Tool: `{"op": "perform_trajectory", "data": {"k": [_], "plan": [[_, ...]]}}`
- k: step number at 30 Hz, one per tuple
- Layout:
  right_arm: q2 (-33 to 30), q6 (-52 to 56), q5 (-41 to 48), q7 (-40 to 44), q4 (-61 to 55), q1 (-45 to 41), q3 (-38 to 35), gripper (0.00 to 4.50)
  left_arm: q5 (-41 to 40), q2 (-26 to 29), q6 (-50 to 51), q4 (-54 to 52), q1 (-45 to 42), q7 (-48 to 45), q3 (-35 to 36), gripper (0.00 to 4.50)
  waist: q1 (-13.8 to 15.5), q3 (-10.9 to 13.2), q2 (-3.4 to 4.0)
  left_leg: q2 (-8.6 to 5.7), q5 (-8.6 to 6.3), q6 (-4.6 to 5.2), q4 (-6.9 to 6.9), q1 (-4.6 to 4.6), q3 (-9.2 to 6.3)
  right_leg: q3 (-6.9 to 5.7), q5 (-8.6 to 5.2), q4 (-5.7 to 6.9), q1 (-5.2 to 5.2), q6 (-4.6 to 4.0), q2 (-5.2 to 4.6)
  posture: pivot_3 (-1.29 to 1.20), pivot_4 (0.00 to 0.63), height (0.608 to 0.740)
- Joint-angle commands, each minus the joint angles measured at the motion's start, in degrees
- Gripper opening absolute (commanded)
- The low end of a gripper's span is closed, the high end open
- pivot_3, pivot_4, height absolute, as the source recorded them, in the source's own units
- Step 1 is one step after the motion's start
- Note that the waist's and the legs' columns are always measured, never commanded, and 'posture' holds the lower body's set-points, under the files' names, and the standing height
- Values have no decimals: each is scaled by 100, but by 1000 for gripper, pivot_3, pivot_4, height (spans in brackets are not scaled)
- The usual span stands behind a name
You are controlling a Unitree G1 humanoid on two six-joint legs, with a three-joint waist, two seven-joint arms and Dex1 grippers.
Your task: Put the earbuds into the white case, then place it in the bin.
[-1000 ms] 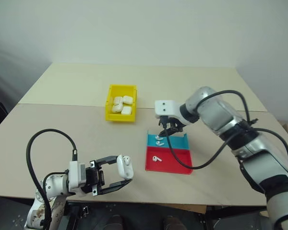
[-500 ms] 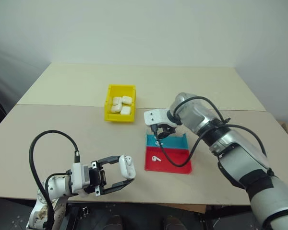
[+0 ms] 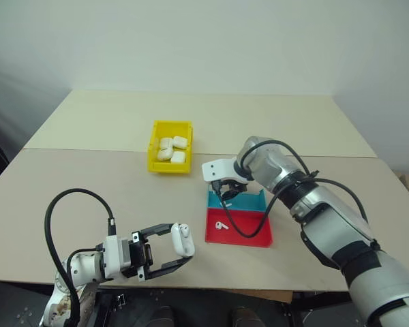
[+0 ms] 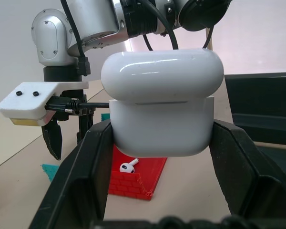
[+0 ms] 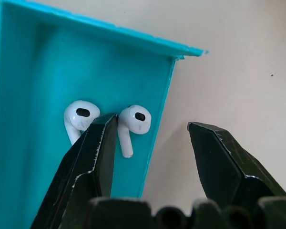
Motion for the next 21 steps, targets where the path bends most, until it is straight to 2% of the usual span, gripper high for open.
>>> {"op": "perform_trajectory", "data": {"k": [1, 3, 12, 21], "plan": [[-19, -97, -63, 20, -81, -136, -220, 2645, -12, 34, -174, -117, -41, 22, 1, 2746, -2, 0, 0, 0, 0, 0, 0, 0, 0, 0, 0, 0, 0, 0, 0, 0, 150, 740], [-44, -109, -50, 122, -147, -107, -234, 2223, -13, 46, -171, -115, -44, 19, -3, 2746, -3, 0, 0, 0, 0, 0, 0, 0, 0, 0, 0, 1, 0, 0, 0, 0, 150, 740], [-112, -184, -105, 225, -370, 40, -279, 2223, 6, 84, -140, -69, -87, 42, 3, 2746, -4, 0, 0, 0, 0, 0, 0, 0, 0, 0, 0, 1, 0, 0, 0, 0, 150, 740], [-164, -708, -138, 174, -353, 90, -295, 2223, 35, 57, -245, 9, -120, 24, -21, 2746, -13, 0, 0, 0, 0, 0, 0, 0, 0, 0, 0, 1, 0, 0, 0, 0, 150, 740]]}}
